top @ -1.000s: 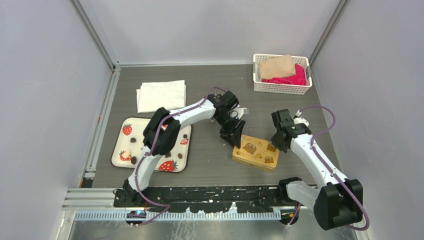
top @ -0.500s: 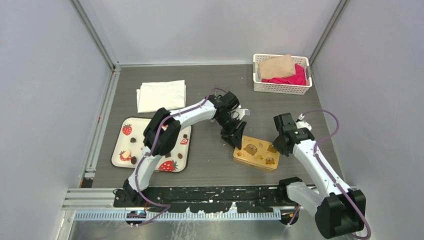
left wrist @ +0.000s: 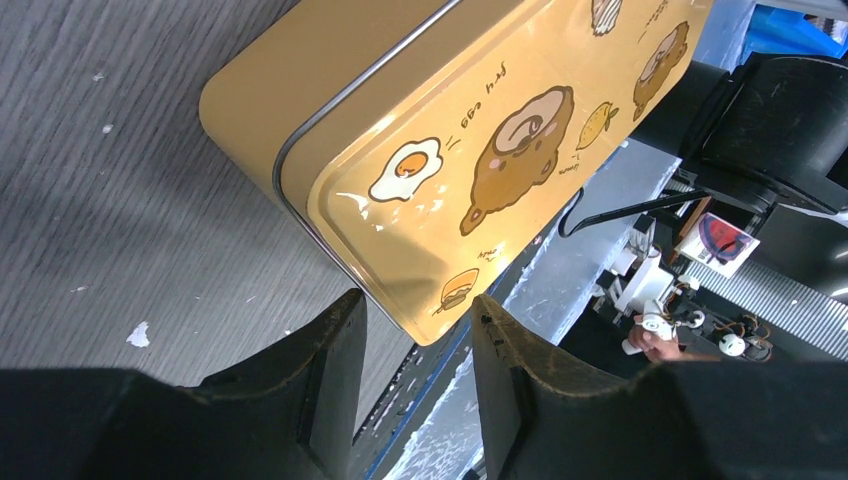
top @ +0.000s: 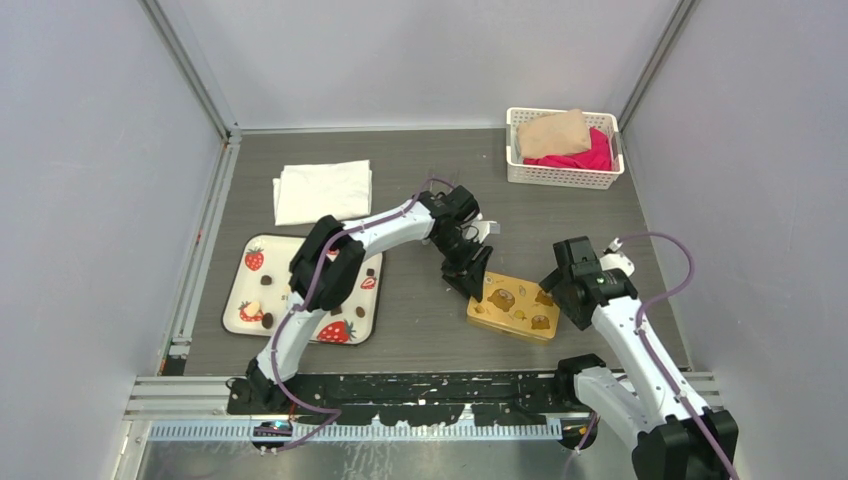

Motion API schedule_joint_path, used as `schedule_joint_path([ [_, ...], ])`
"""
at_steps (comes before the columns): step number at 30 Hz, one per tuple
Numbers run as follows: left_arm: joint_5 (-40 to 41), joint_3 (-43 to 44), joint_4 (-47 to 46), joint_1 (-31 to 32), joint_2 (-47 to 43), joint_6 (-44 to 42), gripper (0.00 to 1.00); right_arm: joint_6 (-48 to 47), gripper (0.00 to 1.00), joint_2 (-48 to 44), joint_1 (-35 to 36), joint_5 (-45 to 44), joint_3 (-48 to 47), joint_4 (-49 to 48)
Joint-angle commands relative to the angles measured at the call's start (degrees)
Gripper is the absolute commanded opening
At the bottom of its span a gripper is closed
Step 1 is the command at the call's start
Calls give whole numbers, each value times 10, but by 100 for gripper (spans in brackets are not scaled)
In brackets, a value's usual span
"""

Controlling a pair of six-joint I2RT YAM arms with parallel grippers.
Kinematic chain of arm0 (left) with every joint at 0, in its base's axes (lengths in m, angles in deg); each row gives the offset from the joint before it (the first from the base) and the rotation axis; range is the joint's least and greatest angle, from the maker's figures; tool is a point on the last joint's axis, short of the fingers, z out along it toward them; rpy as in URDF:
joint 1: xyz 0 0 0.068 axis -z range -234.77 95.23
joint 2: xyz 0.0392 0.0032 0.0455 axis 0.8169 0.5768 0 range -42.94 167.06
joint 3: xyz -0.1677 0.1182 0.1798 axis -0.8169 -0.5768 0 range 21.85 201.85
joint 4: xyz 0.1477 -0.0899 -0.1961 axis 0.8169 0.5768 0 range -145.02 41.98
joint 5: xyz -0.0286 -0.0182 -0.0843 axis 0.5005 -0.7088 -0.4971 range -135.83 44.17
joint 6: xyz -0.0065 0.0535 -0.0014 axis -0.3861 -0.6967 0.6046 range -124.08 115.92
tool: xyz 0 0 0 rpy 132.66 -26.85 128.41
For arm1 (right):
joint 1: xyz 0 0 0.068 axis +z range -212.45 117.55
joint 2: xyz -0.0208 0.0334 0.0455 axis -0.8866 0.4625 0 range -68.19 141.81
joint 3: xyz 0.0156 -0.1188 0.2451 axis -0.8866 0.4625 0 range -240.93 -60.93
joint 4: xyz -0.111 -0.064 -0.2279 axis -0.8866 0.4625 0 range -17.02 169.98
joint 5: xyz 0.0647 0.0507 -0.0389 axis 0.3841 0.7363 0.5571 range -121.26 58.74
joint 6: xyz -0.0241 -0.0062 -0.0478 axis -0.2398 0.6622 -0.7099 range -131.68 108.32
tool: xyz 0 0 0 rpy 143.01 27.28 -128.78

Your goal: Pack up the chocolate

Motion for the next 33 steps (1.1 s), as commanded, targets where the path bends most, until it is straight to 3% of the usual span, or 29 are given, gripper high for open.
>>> schedule_joint_path([
  [1,-19,31,10,3,3,-13,44,29,79,20,-2,35,22,-23],
  [3,-18,34,11,3,6,-13,44,21,83,22,-2,74,40,-59],
  [12,-15,43,13,3,9,-14,44,-18,82,14,-2,183,61,-144],
  [26,3,25,23,-25,-18,-22,44,-66,77,174,-2,368,49,-290],
  [30,7,27,24,-29,-15,-22,44,-89,75,190,-2,357,28,-270],
  [33,7,33,23,-30,-6,-17,44,-128,77,195,-2,260,-20,-188],
])
